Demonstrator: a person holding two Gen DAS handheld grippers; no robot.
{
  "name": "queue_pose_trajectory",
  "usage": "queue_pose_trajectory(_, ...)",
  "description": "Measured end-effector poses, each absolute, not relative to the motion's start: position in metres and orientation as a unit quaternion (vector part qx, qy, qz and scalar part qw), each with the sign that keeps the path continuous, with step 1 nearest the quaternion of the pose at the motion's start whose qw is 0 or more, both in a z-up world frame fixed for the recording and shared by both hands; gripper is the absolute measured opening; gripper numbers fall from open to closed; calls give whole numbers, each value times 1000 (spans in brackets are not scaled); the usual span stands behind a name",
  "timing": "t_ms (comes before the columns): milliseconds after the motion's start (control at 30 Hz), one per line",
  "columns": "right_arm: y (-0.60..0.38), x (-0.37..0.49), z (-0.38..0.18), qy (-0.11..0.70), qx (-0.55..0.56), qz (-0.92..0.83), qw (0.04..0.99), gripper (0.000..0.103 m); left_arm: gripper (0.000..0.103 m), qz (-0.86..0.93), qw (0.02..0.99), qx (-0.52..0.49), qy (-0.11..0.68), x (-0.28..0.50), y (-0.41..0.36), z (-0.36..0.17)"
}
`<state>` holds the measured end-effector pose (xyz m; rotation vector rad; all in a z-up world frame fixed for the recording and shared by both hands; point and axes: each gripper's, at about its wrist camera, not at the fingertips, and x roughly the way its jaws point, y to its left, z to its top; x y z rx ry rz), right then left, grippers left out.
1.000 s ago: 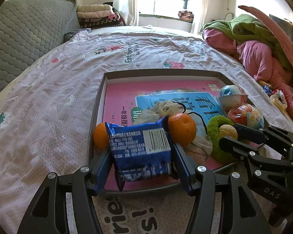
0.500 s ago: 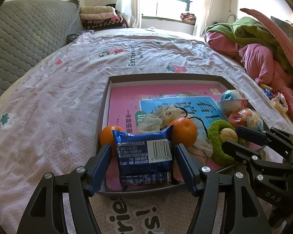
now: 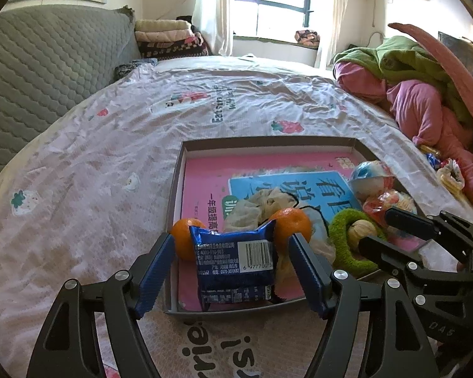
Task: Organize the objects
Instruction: 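Lower the packet into the tray with left gripper while right gripper sets the walnut inside the green ring, then open both grippers and withdraw them back from the tray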
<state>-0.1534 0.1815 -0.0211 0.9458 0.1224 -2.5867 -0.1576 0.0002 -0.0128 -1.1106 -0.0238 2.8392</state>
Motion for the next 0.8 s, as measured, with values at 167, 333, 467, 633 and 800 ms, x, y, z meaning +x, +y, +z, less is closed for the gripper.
queue_pose_trajectory(167,182,-150,-17,44,330,-925,185,54,78,933,52,-355,-13,-152,2,-5)
queue_pose_trajectory(333,185,-150,-13,41,324,-928,179,55,78,936,45,-350,-12,-150,2,0)
queue_pose_trajectory(467,188,-148,-10,39,316,-932,174,58,78,937,36,-348,-12,-150,1,3)
queue_pose_trajectory(633,189,-146,-6,44,310,-935,166,59,78,938,30,-345,-9,-147,1,6)
queue_pose_trajectory(800,191,-143,-1,43,303,-939,158,60,78,941,7,-338,13,-142,5,9)
